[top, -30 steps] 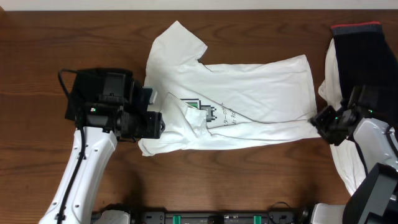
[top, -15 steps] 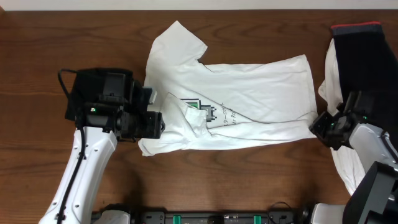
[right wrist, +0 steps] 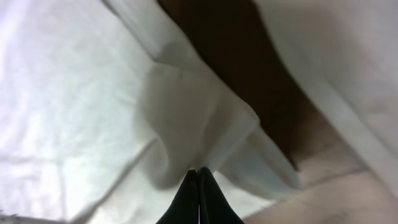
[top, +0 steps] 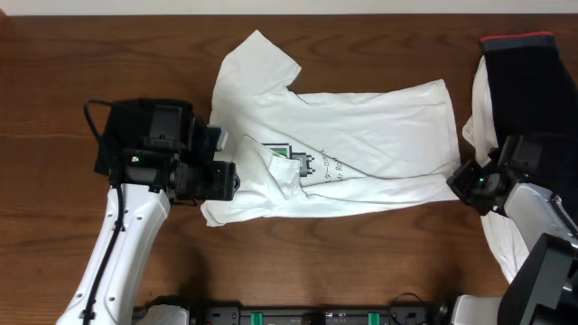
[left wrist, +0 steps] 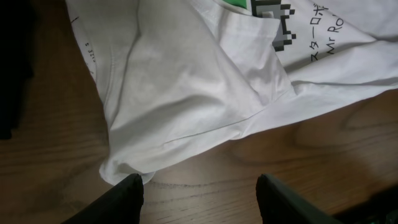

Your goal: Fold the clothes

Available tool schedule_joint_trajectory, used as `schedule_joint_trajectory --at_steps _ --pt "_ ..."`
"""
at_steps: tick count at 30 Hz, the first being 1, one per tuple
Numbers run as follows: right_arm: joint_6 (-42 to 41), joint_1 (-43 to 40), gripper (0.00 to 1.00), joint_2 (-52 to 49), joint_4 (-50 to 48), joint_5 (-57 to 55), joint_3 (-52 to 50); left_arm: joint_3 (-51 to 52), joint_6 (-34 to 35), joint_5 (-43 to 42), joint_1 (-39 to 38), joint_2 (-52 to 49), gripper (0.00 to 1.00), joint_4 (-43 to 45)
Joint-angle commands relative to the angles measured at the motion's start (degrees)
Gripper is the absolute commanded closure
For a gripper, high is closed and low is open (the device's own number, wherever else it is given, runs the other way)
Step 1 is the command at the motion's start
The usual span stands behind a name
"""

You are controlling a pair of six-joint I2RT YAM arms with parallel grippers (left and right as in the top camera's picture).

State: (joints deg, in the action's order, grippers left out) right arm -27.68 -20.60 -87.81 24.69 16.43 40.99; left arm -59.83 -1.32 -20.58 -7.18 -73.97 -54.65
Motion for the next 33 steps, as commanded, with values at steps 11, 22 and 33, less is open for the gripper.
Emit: schedule_joint_trajectory --at_steps 11,22,33 --pt "-5.1 0.7 0.99 -0.6 -9.2 19.4 1.7 -1.2 -0.2 0.7 0.0 0.3 0.39 1.7" --pt "-8.1 0.7 0.99 -0.6 -10.4 8.3 1.6 -1.2 -0.2 0.7 0.0 0.3 0.38 1.9" --pt "-10.0 0.8 0.99 -0.6 -13.6 6.1 1.6 -1.2 -4.5 0.2 -0.9 -0.3 0.25 2.3"
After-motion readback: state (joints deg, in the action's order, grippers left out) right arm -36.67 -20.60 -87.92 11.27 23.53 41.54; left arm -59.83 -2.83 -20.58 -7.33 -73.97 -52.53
